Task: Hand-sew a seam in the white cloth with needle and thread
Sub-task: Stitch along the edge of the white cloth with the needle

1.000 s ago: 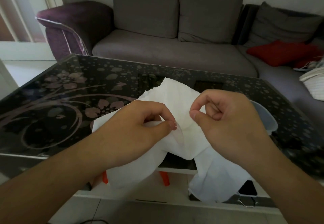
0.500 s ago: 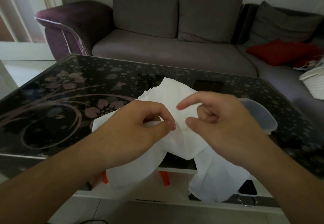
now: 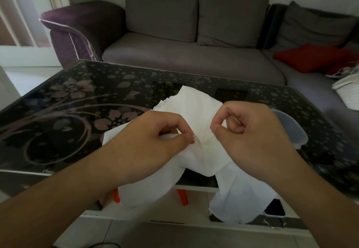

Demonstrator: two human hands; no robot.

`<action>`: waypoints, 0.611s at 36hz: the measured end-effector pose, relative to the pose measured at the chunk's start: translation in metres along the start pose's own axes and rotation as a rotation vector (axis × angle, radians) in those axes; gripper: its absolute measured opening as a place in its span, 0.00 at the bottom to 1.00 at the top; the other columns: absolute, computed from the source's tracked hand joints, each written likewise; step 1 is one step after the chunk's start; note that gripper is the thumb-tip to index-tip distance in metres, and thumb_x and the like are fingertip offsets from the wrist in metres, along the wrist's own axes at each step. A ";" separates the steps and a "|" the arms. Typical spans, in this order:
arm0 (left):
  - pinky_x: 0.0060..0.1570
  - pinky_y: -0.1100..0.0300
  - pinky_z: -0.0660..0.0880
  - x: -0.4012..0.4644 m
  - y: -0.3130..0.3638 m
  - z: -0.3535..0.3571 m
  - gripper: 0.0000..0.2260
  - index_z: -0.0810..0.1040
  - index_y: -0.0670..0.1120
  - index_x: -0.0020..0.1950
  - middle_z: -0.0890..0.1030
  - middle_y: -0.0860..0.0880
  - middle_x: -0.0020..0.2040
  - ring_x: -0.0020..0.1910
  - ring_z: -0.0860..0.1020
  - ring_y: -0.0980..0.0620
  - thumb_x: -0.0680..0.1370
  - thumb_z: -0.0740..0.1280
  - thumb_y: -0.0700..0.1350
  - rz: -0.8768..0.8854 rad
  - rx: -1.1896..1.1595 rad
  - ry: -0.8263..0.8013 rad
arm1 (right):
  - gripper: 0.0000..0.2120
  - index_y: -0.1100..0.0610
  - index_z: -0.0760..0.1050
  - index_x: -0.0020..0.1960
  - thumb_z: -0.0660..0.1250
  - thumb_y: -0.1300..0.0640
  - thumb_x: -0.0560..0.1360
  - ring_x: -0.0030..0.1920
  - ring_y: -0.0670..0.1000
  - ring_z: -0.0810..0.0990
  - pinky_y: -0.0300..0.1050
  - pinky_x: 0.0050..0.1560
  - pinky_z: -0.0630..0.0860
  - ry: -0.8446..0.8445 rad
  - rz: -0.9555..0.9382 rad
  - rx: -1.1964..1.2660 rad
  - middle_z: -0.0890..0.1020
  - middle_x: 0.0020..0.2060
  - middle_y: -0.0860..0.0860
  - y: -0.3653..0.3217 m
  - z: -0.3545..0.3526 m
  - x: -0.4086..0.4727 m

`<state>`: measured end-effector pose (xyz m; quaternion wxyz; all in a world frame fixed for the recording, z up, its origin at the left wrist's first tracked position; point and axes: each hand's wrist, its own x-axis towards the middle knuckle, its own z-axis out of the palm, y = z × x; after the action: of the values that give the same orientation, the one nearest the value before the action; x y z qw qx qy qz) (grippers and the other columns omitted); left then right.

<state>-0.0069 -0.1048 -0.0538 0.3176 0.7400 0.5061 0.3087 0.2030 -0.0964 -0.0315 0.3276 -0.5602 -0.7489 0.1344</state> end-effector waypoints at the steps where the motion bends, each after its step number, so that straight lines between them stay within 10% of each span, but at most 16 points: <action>1: 0.51 0.68 0.76 0.000 0.000 0.000 0.06 0.85 0.60 0.49 0.85 0.62 0.48 0.51 0.82 0.62 0.81 0.68 0.52 0.000 -0.004 0.001 | 0.14 0.47 0.75 0.36 0.73 0.59 0.76 0.28 0.43 0.74 0.30 0.28 0.74 0.022 0.016 0.000 0.75 0.25 0.43 0.001 -0.001 0.000; 17: 0.51 0.53 0.82 -0.002 0.002 0.000 0.07 0.85 0.60 0.48 0.86 0.57 0.45 0.47 0.83 0.55 0.80 0.67 0.55 0.006 -0.026 -0.003 | 0.09 0.51 0.77 0.40 0.71 0.61 0.76 0.29 0.48 0.76 0.38 0.29 0.72 0.151 0.256 -0.036 0.78 0.28 0.49 0.005 -0.002 0.007; 22: 0.49 0.70 0.76 -0.003 0.003 -0.002 0.08 0.85 0.60 0.48 0.84 0.66 0.48 0.51 0.81 0.64 0.82 0.68 0.50 0.007 -0.021 0.014 | 0.08 0.48 0.77 0.47 0.71 0.61 0.77 0.27 0.42 0.75 0.31 0.22 0.69 0.167 0.294 0.089 0.79 0.31 0.51 0.003 -0.006 0.007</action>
<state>-0.0073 -0.1079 -0.0506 0.3207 0.7362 0.5024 0.3205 0.2082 -0.0894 -0.0262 0.3899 -0.6581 -0.6222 0.1668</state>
